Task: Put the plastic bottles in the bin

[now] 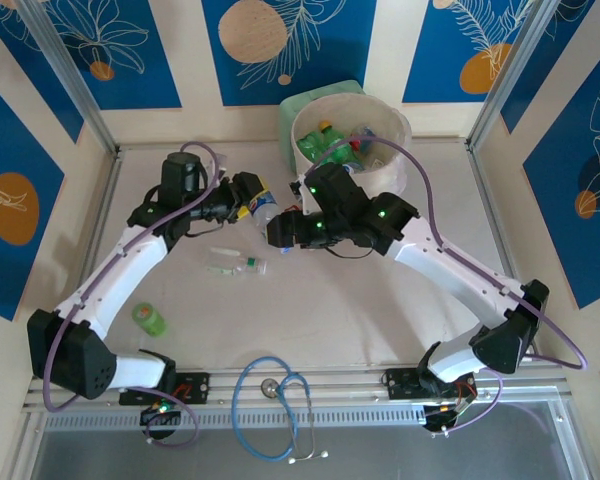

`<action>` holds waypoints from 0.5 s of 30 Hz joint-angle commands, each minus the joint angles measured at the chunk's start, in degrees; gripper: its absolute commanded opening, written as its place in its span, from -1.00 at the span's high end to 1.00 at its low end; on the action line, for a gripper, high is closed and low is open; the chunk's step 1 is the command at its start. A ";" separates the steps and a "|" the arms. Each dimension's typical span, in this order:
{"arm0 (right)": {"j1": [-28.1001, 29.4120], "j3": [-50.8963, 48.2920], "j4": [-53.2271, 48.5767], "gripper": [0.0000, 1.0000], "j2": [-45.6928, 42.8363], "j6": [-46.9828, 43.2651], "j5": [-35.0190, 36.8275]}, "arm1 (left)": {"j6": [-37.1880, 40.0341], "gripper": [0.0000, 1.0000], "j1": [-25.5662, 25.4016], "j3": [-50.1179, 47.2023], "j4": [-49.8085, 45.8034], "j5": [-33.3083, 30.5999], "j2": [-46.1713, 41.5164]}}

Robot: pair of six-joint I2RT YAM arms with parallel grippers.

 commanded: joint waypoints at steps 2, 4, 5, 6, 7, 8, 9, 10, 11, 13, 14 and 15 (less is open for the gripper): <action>-0.39 0.65 -1.04 -0.16 0.09 0.78 -0.89 | 0.24 -0.19 -1.06 -0.98 3.70 3.10 -0.69; -0.39 0.74 -1.15 -0.07 0.16 0.78 -0.89 | 0.09 -0.19 -1.34 -0.95 4.55 3.58 -0.74; -0.44 0.83 -1.23 -0.01 0.24 0.78 -0.96 | 0.01 -0.19 -1.41 -0.96 4.65 3.63 -0.73; -0.41 0.99 -1.27 0.05 0.25 0.85 -0.91 | -0.17 -0.19 -1.42 -1.06 4.86 3.63 -0.77; -0.43 1.06 -1.39 0.11 0.39 0.79 -0.89 | -0.21 -0.19 -1.44 -1.18 5.05 3.64 -0.85; -0.36 1.24 -1.38 0.17 0.51 0.70 -0.97 | -0.15 -0.19 -1.45 -1.17 5.17 3.54 -0.85; -0.40 1.32 -1.41 0.21 0.52 0.69 -0.98 | -0.27 -0.19 -1.49 -1.37 5.36 3.46 -0.85; -0.41 1.31 -1.43 0.25 0.61 0.69 -0.98 | -0.43 -0.19 -1.44 -1.39 5.67 3.45 -0.86; -0.27 1.39 -1.45 0.30 0.71 0.71 -0.98 | -0.57 -0.19 -1.49 -1.48 5.84 3.45 -0.85; -0.26 1.52 -1.71 0.39 0.76 0.67 -0.80 | -0.65 -0.19 -1.59 -1.54 6.10 3.38 -0.82; -0.22 1.57 -1.76 0.43 0.70 0.64 -0.71 | -0.59 -0.19 -1.58 -1.61 6.23 3.37 -0.86; -0.12 1.57 -1.70 0.47 0.69 0.60 -0.63 | -0.60 -0.20 -1.53 -1.63 6.17 3.28 -0.86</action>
